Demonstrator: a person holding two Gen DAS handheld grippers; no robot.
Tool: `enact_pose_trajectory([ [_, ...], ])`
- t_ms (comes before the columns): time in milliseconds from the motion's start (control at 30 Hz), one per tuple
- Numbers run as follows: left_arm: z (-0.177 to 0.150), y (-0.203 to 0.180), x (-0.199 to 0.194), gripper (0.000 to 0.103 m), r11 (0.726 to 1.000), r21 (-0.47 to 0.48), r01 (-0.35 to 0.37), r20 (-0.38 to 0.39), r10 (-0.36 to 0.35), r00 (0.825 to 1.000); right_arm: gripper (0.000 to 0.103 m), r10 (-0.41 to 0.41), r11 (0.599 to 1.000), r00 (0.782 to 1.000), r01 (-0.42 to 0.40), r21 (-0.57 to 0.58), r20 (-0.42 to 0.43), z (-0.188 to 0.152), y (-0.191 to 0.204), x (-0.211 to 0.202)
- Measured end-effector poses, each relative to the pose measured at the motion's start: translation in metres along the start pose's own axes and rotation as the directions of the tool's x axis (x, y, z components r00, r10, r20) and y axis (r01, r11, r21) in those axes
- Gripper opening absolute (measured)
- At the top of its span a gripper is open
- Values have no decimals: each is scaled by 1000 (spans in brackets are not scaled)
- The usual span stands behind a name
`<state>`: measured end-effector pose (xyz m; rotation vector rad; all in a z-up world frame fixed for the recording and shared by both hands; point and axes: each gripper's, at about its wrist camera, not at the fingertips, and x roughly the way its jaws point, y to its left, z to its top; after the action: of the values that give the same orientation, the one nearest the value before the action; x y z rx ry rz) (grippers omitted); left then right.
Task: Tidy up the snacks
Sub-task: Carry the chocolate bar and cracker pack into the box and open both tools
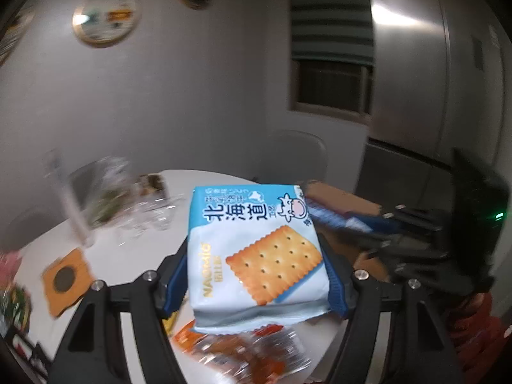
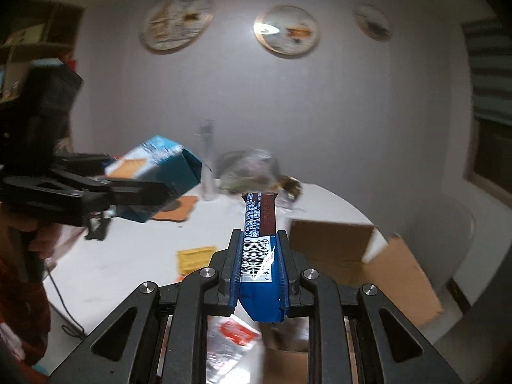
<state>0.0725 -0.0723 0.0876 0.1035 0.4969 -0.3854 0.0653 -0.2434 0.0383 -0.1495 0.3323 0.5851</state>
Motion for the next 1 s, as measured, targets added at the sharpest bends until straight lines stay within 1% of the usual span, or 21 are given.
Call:
enact_pose_trajectory([
  [67,13,-18,23,68,998,33,46,-37,-44,998,15,-15,999,999,17,44,-36,-8,-23,8],
  [133,22,-35,47,68,994,57,91,-85,-86,993,15,-20,997,997,26,77,-75,-16,-43,16],
  [233,30,-54,87,68,986,99,134,-183,-114,976,15,-33,996,989,45,82,-143,-25,-62,31],
  [300,31,-60,114,68,980,113,162,-253,-130,959,15,-44,996,978,58,63,-203,-33,-70,45],
  [433,31,-66,154,68,975,134,177,-348,-120,930,15,-23,998,956,37,43,-291,-38,-82,70],
  [467,32,-66,162,68,975,139,175,-362,-115,925,15,-19,999,952,32,39,-306,-39,-85,74],
  [500,31,-67,168,68,974,145,175,-378,-109,919,15,-20,999,945,30,25,-327,-40,-87,80],
  [600,26,-68,185,68,971,157,182,-437,-96,894,15,-13,1000,928,14,-2,-372,-42,-89,92],
  [700,24,-75,194,68,969,175,176,-467,-76,881,16,9,1000,904,-18,-16,-427,-43,-89,102],
  [767,23,-77,195,68,966,184,179,-482,-70,873,17,5,999,893,-23,-34,-450,-43,-87,105],
  [867,21,-81,195,68,960,235,149,-489,-16,872,18,8,999,872,-31,-38,-489,-45,-88,109],
  [1000,17,-75,199,68,963,228,146,-497,-14,868,19,8,998,848,-37,-44,-530,-50,-89,115],
])
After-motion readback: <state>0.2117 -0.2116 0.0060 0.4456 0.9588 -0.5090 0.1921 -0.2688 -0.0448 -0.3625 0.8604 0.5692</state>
